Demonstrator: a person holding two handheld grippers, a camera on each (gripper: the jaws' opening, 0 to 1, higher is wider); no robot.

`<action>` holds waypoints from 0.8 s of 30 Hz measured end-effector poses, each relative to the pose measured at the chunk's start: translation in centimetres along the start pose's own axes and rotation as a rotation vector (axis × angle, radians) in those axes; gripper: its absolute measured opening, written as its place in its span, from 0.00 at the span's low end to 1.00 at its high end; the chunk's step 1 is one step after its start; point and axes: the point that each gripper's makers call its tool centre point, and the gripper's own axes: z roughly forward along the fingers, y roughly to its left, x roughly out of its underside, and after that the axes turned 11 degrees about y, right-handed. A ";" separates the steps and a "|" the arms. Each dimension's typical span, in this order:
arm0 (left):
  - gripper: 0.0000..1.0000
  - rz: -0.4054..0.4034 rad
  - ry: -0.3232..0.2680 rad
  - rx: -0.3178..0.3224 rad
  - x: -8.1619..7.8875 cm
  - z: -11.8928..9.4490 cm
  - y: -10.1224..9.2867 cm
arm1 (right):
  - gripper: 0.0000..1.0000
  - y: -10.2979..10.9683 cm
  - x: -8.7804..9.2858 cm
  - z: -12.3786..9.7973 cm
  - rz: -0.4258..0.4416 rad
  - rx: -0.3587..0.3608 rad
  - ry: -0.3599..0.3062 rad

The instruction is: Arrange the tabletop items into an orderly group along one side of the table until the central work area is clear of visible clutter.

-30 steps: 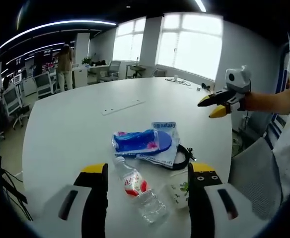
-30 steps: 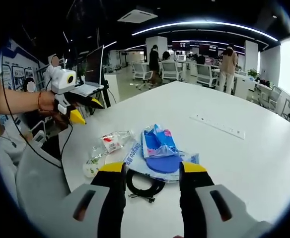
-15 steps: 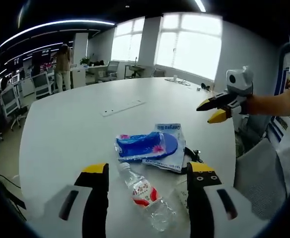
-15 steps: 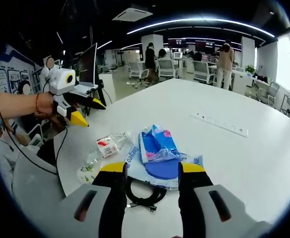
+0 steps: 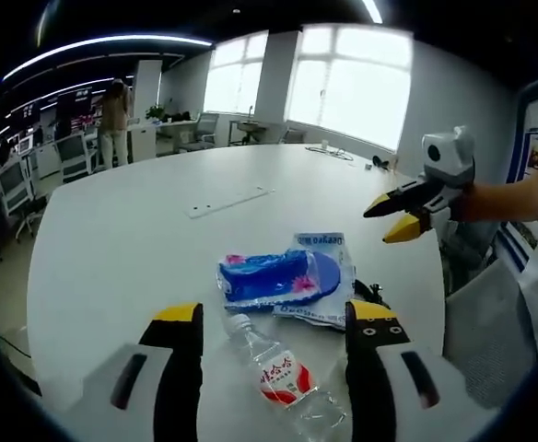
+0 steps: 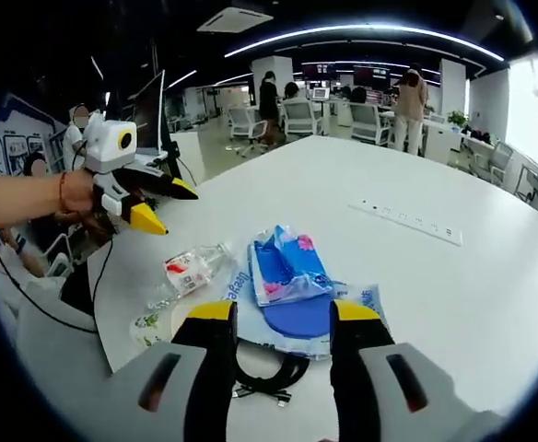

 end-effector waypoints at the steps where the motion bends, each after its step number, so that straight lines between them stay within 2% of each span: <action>1: 0.63 -0.003 0.000 0.002 0.0 0.2 0.1 | 0.39 0.0 0.0 0.1 0.003 0.001 0.000; 24: 0.60 -0.006 -0.002 0.035 -1.4 4.3 1.8 | 0.37 -0.3 -0.3 4.0 0.141 0.061 0.044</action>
